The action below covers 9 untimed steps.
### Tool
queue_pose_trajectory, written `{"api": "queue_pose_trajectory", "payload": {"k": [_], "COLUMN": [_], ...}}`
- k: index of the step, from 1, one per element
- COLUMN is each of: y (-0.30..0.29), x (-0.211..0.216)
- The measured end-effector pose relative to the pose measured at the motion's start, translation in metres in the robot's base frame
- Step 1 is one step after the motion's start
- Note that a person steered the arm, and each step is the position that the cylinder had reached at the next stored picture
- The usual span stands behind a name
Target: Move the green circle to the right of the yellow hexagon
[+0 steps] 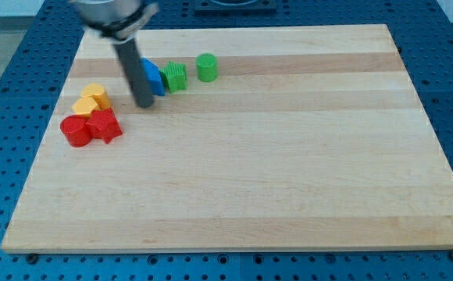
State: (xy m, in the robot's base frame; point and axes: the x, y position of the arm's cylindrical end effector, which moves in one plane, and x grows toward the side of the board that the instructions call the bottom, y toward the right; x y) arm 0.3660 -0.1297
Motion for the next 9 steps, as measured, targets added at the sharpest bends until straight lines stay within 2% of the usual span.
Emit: {"api": "queue_pose_trajectory", "payload": {"k": [1, 2, 3, 4, 6, 7, 9], "y": [0.085, 0.167, 0.193, 0.159, 0.012, 0.004, 0.059], "x": [-0.025, -0.032, -0.089, -0.115, 0.003, 0.017, 0.023]}}
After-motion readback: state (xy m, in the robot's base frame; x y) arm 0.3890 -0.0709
